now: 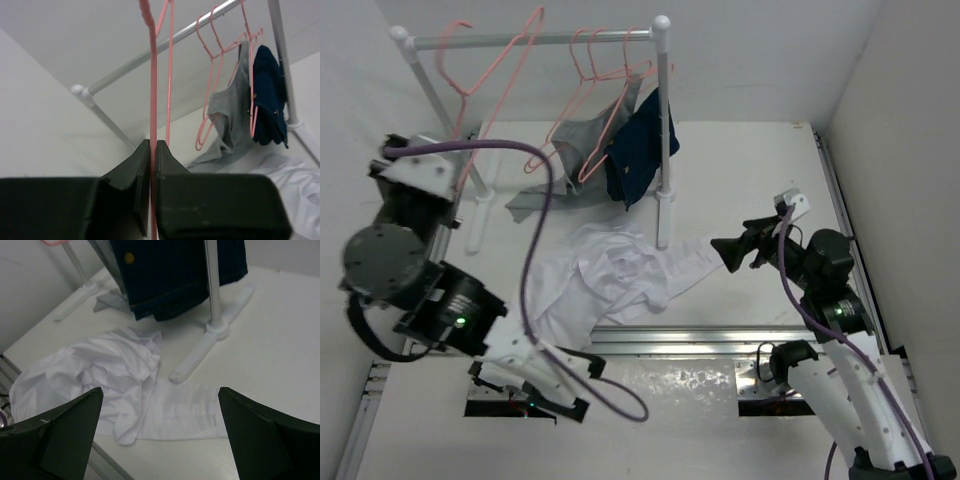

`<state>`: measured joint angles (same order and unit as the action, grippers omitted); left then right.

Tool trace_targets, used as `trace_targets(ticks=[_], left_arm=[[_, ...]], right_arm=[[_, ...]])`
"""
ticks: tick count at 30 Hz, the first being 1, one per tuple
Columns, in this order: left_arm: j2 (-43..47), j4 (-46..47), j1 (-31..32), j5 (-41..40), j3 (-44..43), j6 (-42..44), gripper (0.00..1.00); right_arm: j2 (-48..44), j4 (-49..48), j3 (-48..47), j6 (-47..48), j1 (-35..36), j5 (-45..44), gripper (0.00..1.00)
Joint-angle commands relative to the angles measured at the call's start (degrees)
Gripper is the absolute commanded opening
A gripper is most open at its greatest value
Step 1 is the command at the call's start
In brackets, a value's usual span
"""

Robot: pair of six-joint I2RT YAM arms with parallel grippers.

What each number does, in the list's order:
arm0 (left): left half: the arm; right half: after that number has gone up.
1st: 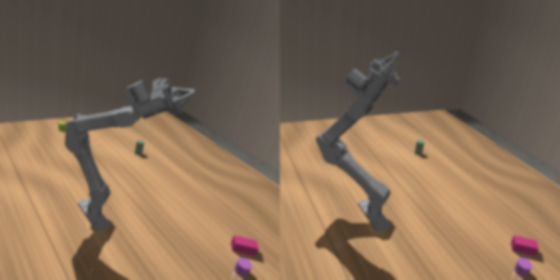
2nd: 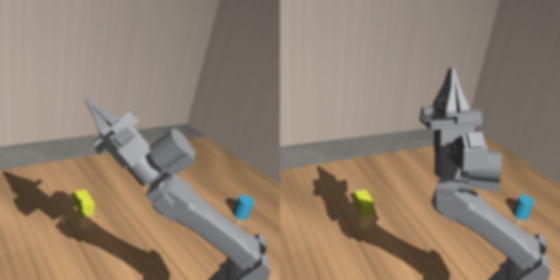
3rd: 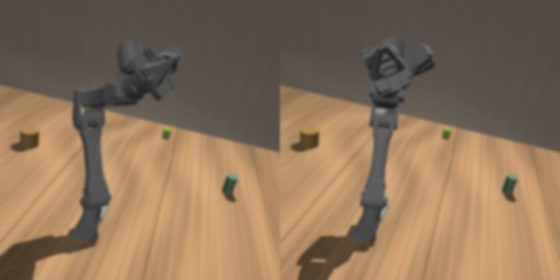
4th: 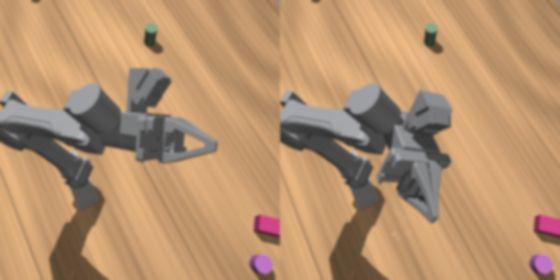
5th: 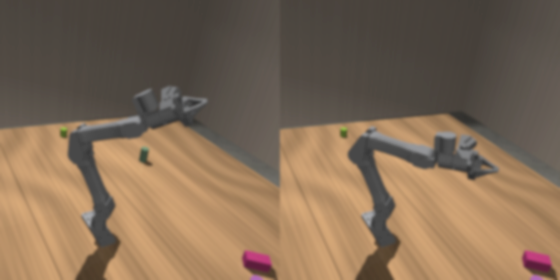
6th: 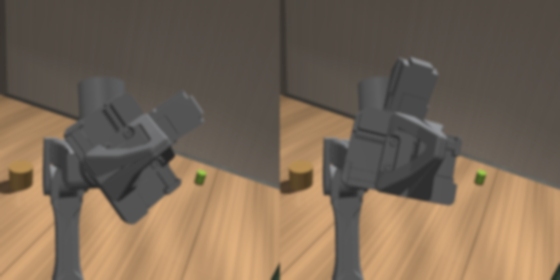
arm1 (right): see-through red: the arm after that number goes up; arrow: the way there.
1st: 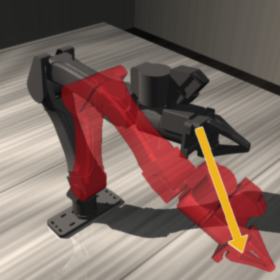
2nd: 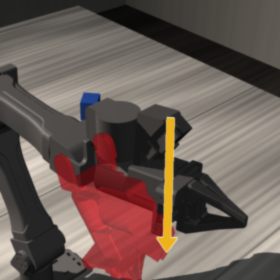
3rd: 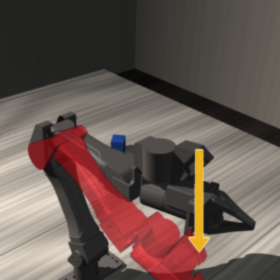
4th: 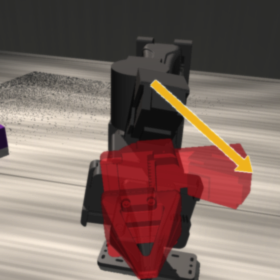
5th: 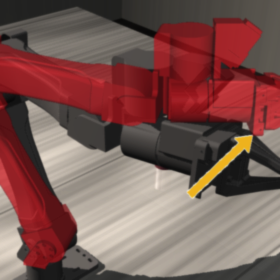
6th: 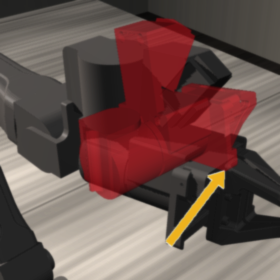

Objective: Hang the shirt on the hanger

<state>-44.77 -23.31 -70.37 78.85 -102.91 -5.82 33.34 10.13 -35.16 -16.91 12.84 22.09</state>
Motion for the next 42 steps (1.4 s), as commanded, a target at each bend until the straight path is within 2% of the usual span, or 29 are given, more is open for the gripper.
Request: trace_targets(ticks=[1,2,3,4,6,7,8,9,10,11,12,13,19,25,27,28,29,30,31,32,33,34,35,38,42], left_arm=[[0.9,-2.5,-7.7,19.0,-7.3,0.1,0.0],[-2.3,-5.7,-7.6,18.8,-10.5,2.4,0.0],[-10.6,-9.3,-7.2,18.9,-17.3,2.1,0.0],[-15.1,-17.4,-5.6,18.9,-21.2,3.0,0.0],[-23.7,-20.0,-2.3,18.8,-25.4,2.1,0.0],[-24.8,-14.4,1.2,18.8,-20.6,-4.8,0.0],[-25.1,-8.8,2.2,18.7,-20.6,-9.8,0.0],[-24.0,-2.6,3.2,17.2,-14.0,-13.9,0.0],[-22.9,10.0,3.6,16.3,-10.8,-18.3,0.0],[-21.7,16.7,3.8,15.6,-7.9,-27.0,0.0],[-19.2,23.0,4.8,13.9,-2.6,-30.1,0.0],[-18.4,28.6,5.2,13.4,-1.0,-31.5,0.0],[-20.8,28.7,10.2,9.9,0.6,-31.4,0.0],[-22.6,34.6,13.9,4.5,0.4,-31.9,0.0],[-23.1,34.1,14.6,2.3,0.3,-30.6,0.0],[-23.5,32.3,15.9,1.6,-1.1,-27.2,0.0],[-26.5,27.8,20.4,0.6,-3.8,-22.9,0.0],[-30.2,10.5,23.2,-1.4,-11.0,-9.5,0.0],[-30.2,0.4,26.7,-5.6,-14.6,-2.0,0.0],[-32.6,-7.4,36.0,-19.4,-17.4,4.7,0.0],[-32.7,-13.5,40.5,-24.8,-18.0,9.0,0.0],[-32.3,-14.0,44.5,-27.5,-16.4,12.6,0.0],[-31.9,-14.7,51.5,-31.4,-15.8,14.2,0.0],[-30.9,-16.2,59.7,-31.9,-13.2,17.6,0.0],[-30.2,-17.0,61.1,-27.1,-12.5,18.4,0.0]], right_arm=[[-2.1,3.4,-4.6,2.1,-0.2,-1.0,0.99],[-2.7,3.5,-4.7,2.1,-0.2,-1.1,0.99],[-3.4,3.4,-4.7,1.9,-0.2,-1.1,0.99],[-3.6,3.1,-4.5,1.9,-0.2,-0.8,0.99],[-3.5,2.9,-4.1,1.9,-0.2,-0.6,0.99],[-3.2,2.7,-3.8,2.0,-0.2,-0.6,0.99],[-2.8,2.5,-3.7,2.1,-0.2,-0.5,0.99],[-1.9,2.4,-3.6,1.6,-0.2,-0.6,0.99],[-1.4,2.4,-3.7,1.3,-0.3,-0.6,0.99],[-1.0,2.3,-3.8,1.1,-0.2,-0.2,0.99],[-0.5,2.4,-4.1,0.9,-0.2,0.1,0.99],[0.3,3.2,-4.4,0.8,-0.2,0.1,0.99],[1.4,4.0,-3.3,2.1,-0.2,-5.8,0.99],[2.2,4.2,-3.6,2.2,-0.2,-10.0,0.99],[2.2,5.0,-4.0,2.7,-0.2,-11.8,0.99],[2.0,5.2,-4.2,2.8,-0.2,-12.5,0.99],[2.0,5.6,-4.4,3.1,-0.2,-13.2,0.99],[2.1,6.6,-5.2,3.6,-0.2,-14.5,0.99],[2.1,7.2,-5.6,3.9,-0.2,-15.2,0.99],[2.4,7.7,-6.8,4.3,-0.2,-15.8,0.99],[2.5,8.6,-7.2,4.6,-0.2,-16.1,0.99],[2.9,9.0,-7.9,4.9,-0.2,-16.5,0.99],[3.1,9.4,-9.3,5.7,-0.2,-16.3,0.99],[5.2,10.9,-12.9,7.4,-0.2,-13.6,0.99],[7.6,11.9,-16.8,8.6,-0.2,-9.6,0.99]])
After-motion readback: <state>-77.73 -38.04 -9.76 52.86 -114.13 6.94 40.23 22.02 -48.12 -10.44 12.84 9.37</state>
